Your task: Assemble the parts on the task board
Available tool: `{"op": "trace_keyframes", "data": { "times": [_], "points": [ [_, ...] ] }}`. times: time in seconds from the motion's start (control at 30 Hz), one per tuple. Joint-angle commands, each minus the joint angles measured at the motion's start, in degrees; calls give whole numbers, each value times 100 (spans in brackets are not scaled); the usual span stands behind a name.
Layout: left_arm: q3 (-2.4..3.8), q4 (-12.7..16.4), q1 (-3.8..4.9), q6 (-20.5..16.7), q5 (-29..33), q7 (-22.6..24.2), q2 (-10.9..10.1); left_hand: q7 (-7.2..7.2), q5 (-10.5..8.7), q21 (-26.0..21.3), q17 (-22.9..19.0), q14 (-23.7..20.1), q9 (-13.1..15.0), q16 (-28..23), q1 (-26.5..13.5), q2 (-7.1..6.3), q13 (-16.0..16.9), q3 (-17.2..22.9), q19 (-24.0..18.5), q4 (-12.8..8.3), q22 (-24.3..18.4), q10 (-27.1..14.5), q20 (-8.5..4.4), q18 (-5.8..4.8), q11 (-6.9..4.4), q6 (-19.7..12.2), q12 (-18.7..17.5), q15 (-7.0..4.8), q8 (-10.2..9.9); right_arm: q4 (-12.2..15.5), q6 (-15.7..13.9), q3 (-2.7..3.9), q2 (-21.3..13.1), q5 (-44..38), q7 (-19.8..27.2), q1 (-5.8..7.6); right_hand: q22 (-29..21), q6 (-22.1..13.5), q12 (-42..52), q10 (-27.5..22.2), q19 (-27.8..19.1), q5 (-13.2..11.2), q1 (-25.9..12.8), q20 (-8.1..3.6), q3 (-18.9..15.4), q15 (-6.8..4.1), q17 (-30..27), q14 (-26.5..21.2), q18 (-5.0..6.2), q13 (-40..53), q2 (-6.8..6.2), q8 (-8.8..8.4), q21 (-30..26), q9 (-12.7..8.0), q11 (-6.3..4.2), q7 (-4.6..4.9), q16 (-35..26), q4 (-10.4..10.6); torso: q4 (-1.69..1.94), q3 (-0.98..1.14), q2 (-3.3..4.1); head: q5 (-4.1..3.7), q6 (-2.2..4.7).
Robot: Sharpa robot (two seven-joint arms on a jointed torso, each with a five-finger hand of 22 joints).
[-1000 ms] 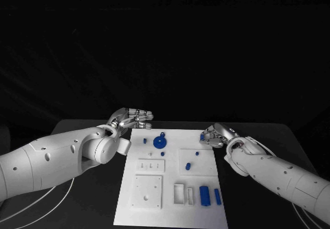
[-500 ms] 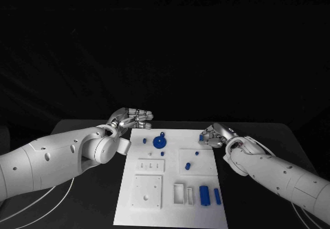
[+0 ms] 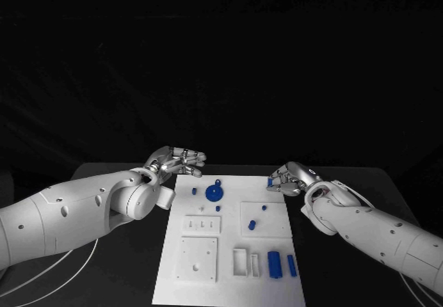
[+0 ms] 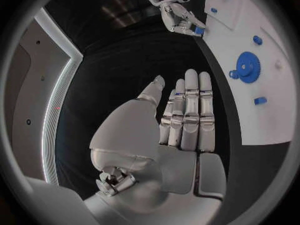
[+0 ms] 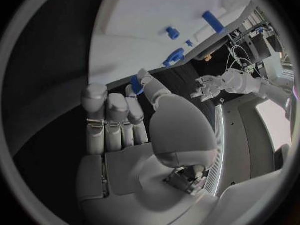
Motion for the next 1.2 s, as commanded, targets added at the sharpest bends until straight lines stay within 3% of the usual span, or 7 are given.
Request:
{"op": "trace_keyframes", "data": {
  "times": [0.03,0.1,0.27,0.47,0.5,0.83,1.2],
  "points": [
    [16,-46,73,409,-522,-618,53,-98,-21,276,457,-16,23,544,-65,-30,1,-35,80,84,181,380,-166,-168,-117,187,-31,-113,-53,160,120,1,-46,-28,-200,35,325,56,38,12,322,71,-20,-29,22,-46,11,-2,-52,105,45,16,24,58,-9,-24,26,-29,-42,12,-82,36,12],
    [19,-125,139,705,-756,-916,118,-229,-105,741,994,229,141,1342,-300,-50,167,-213,341,244,464,902,-349,-181,-321,488,278,-321,4,305,198,1,-82,-69,-298,60,325,52,42,13,322,90,-21,-29,26,-46,12,-2,-52,108,42,16,26,57,-8,-22,26,-33,-46,13,-122,67,12],
    [25,-364,259,1168,-1120,-1339,317,-268,-214,1507,1743,-190,381,2419,-495,-22,582,-409,4,465,1062,896,-449,-198,-387,503,775,-393,-12,595,338,1,-117,-209,-514,94,326,50,38,9,320,89,-6,-28,66,-44,15,-5,-49,112,39,17,27,58,-5,-15,24,-64,-62,18,-203,82,4],
    [24,-642,331,1231,-1369,-1651,648,-344,-194,2215,2027,-304,973,3162,-569,-116,1173,-397,-292,465,1651,884,-534,-159,-473,594,1313,-477,-17,870,513,0,-54,-325,-740,116,328,44,47,19,321,73,-22,-23,101,-41,25,0,-50,121,34,16,34,59,-4,-14,33,-54,-100,15,-280,109,-11],
    [23,-692,335,1203,-1389,-1699,711,-341,-207,2330,2006,-352,1186,3244,-599,-151,1319,-371,-388,470,1770,866,-527,-148,-467,556,1310,-476,-10,900,529,0,-33,-345,-777,117,329,43,46,18,321,73,-29,-23,102,-40,25,-1,-50,121,34,16,38,59,-4,-15,32,-50,-99,15,-288,117,-20],
    [13,-952,350,1049,-1671,-2288,1105,-385,-314,2336,1930,-347,1575,3399,-727,-305,1536,-275,-364,618,1863,907,-532,-147,-488,625,1301,-490,-12,1080,614,-6,162,-534,-1264,140,329,52,41,18,321,66,-28,-20,121,-37,30,1,-50,121,37,18,36,64,-8,-18,36,-46,-108,5,-313,112,-43],
    [8,-1025,350,1108,-2093,-2885,1373,-412,-332,1911,1899,-459,2312,3521,-851,-454,1705,-149,-255,760,2144,863,-519,-203,-483,579,1273,-471,-10,1153,748,-19,367,-587,-1511,175,325,43,32,17,320,76,-42,-17,155,-35,23,0,-51,119,26,15,31,69,-6,-15,30,-41,-110,1,-301,103,-56]
  ]
}}
